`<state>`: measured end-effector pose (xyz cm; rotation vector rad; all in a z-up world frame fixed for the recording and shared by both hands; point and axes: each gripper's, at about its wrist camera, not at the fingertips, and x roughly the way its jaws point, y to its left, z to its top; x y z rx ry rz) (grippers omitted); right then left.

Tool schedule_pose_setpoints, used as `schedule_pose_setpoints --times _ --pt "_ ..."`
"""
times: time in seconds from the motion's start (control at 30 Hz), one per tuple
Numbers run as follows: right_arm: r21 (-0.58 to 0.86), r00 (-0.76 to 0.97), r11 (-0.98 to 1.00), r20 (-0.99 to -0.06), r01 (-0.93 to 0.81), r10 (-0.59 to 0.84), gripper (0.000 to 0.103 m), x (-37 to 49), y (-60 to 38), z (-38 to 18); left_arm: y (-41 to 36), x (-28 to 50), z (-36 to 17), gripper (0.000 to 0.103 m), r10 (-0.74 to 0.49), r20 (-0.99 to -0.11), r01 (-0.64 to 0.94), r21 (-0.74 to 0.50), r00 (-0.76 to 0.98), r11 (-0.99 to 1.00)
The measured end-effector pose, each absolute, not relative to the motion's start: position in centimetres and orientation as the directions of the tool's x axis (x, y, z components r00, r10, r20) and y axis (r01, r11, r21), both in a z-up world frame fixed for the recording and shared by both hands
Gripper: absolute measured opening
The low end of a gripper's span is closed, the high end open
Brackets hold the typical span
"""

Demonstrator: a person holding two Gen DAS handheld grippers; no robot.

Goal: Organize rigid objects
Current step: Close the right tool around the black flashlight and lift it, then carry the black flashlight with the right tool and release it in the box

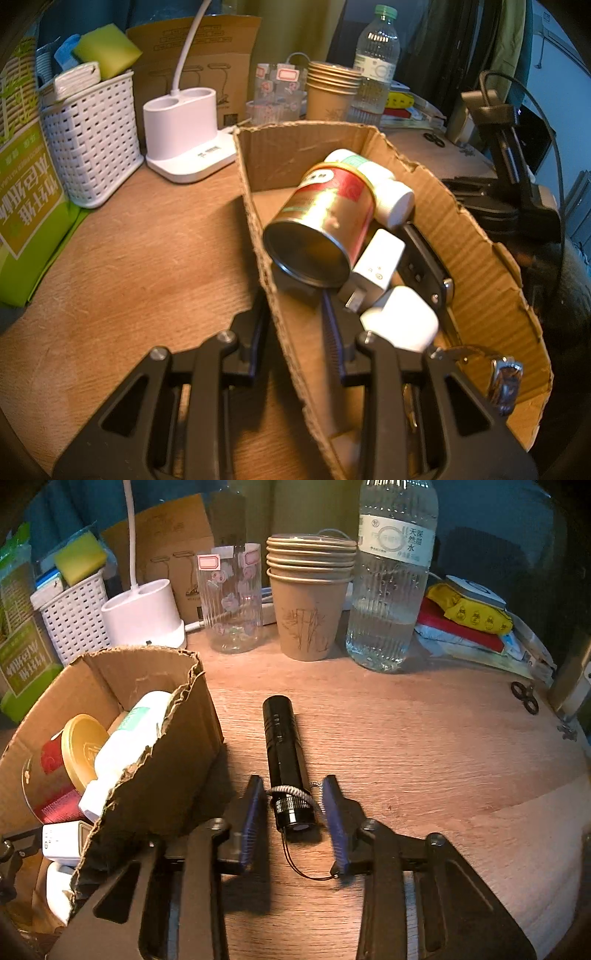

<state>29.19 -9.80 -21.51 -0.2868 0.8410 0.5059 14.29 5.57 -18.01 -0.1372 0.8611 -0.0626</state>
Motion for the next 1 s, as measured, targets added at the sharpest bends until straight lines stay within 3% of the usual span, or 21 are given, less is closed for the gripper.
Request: schedule_pose_setpoints --times 0.07,1.0 --pt "-0.053 0.563 0.845 -0.767 -0.533 0.307 0.024 29.1 -9.7 -21.5 5.6 14.3 -18.0 0.03 -0.11 -0.751 0.0 -0.146 0.65 0.989" --pt "-0.14 0.72 0.857 -0.618 -0.496 0.316 0.023 22.5 -11.2 -15.0 5.6 14.3 -18.0 0.03 -0.11 -0.752 0.0 -0.146 0.65 0.989"
